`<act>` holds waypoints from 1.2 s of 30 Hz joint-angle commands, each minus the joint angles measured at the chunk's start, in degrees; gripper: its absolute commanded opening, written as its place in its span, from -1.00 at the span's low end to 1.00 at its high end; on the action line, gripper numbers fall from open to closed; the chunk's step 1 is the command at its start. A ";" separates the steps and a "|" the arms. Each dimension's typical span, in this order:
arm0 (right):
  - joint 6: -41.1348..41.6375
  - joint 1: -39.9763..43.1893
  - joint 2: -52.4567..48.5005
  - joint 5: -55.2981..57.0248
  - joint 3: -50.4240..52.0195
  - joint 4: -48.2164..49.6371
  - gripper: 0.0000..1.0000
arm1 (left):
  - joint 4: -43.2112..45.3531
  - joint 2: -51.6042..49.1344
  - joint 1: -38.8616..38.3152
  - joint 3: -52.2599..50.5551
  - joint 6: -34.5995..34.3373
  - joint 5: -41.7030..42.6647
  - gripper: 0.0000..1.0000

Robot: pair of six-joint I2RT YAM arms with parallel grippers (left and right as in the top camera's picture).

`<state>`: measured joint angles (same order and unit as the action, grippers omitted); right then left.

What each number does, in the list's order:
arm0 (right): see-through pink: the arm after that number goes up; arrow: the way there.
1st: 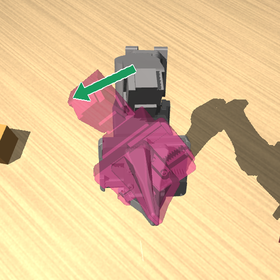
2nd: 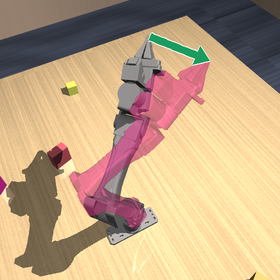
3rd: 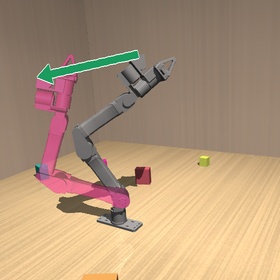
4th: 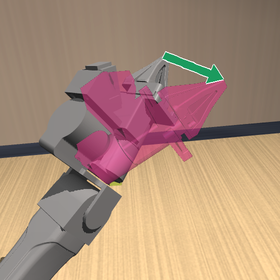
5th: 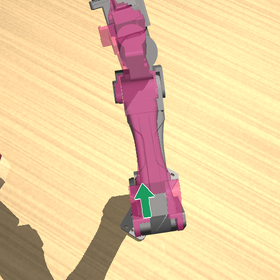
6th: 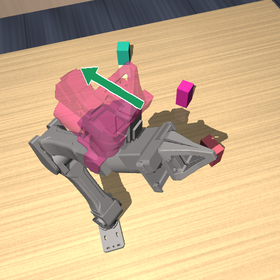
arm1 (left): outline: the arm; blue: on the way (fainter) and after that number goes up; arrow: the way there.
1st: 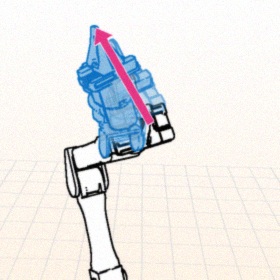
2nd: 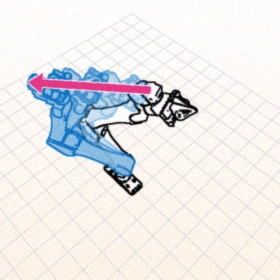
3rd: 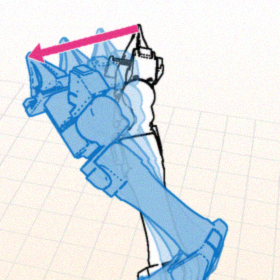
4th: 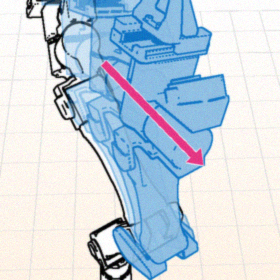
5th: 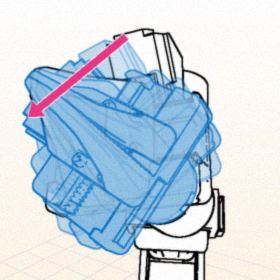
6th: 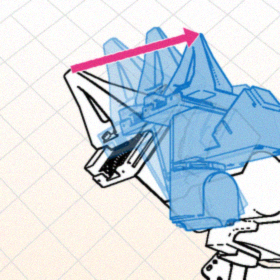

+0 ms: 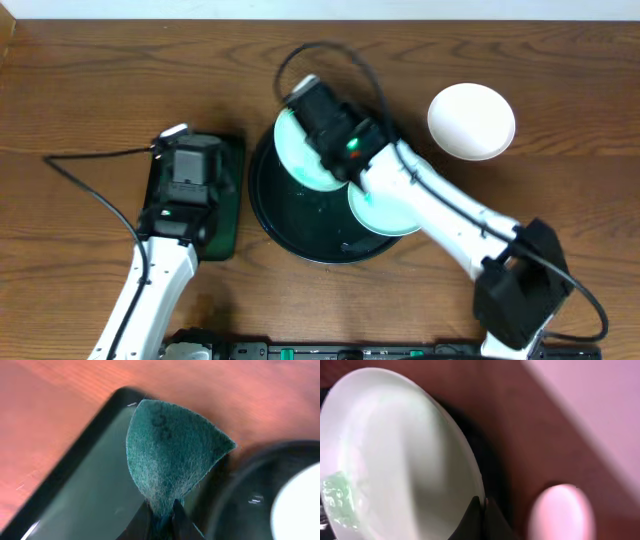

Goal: Clean dirty plates on tray and stack at the side
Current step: 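Withdraw the left gripper and grasp the green plate with the right, then carry the green plate right and stack it on the white plate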

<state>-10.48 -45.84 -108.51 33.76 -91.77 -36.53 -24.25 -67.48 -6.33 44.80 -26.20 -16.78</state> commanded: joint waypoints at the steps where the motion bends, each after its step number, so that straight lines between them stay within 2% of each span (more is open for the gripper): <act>1: -10.40 -3.80 1.79 18.56 -0.94 1.40 -0.98 | -1.86 0.50 3.17 0.20 -1.53 0.37 -0.85; 6: -19.91 -8.09 1.79 29.31 -0.94 6.27 -0.97 | -3.32 0.50 6.36 -0.07 -1.51 4.39 -0.85; 12: -28.83 -10.38 1.79 37.46 -0.94 13.92 -0.98 | -3.82 0.50 6.80 -0.11 -1.49 4.33 -0.85; 21: -29.20 -10.08 1.79 37.55 -0.94 15.13 -0.98 | -4.02 0.48 6.80 -0.11 -1.49 4.33 -0.85; 24: -26.56 -9.84 1.79 36.72 -0.92 14.86 -0.98 | -4.00 0.48 6.80 -0.11 -1.51 4.33 -0.85; 26: -20.11 -8.87 1.79 30.45 -0.92 11.91 -0.98 | -4.02 0.48 6.80 -0.11 -1.49 4.33 -0.85; 30: -10.16 -2.12 1.70 4.94 -0.92 4.87 -0.98 | -4.13 0.48 6.80 -0.11 -1.51 4.33 -0.85; 33: 0.04 6.99 1.75 -12.61 -0.92 2.99 -0.97 | -4.81 0.48 6.80 -0.11 -1.51 4.33 -0.85; 36: 4.17 18.03 1.73 -33.99 -0.92 1.11 -0.98 | -5.35 0.48 6.80 -0.11 -1.49 4.33 -0.85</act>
<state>-16.62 -36.99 -108.14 25.89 -92.03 -34.50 -29.26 -67.48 0.23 44.69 -27.20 -12.29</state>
